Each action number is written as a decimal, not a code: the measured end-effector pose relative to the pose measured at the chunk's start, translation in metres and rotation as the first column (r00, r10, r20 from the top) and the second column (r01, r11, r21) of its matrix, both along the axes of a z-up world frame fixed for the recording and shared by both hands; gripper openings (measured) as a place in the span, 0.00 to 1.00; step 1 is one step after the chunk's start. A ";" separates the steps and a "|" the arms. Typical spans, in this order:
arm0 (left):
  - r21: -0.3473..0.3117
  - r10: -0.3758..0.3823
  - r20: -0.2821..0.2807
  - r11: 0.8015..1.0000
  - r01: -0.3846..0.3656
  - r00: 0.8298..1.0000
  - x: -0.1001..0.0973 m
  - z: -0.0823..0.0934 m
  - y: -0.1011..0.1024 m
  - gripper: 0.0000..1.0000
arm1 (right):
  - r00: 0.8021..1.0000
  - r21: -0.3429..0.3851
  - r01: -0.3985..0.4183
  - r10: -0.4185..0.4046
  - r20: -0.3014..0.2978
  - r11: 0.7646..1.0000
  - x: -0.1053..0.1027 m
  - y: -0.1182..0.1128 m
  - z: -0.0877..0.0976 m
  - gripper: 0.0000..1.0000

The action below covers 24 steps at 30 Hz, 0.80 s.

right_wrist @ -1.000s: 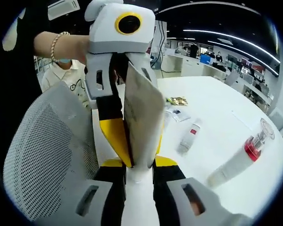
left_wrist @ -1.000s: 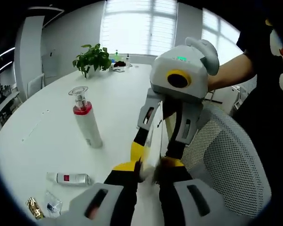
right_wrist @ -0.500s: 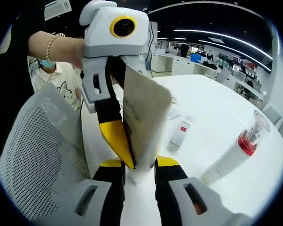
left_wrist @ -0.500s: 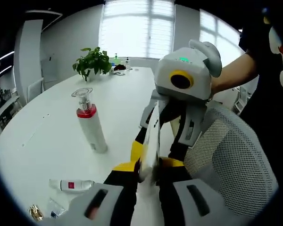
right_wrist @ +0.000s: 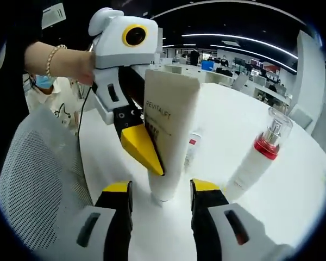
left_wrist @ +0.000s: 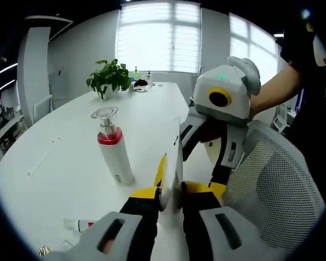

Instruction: Arrange the skincare products in the storage area until every visible bottle or jar stands upright without overlapping.

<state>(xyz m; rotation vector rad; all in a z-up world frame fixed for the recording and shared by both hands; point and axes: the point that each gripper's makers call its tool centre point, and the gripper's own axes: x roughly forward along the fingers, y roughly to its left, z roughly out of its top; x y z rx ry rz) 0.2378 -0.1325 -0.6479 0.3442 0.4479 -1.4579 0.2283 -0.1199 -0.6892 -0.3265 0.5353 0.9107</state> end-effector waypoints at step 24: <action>-0.029 0.028 0.082 0.999 -0.026 0.996 0.060 -0.001 -0.017 0.17 | 0.980 0.022 0.199 -0.199 -0.013 0.980 0.002 -0.050 -0.009 0.56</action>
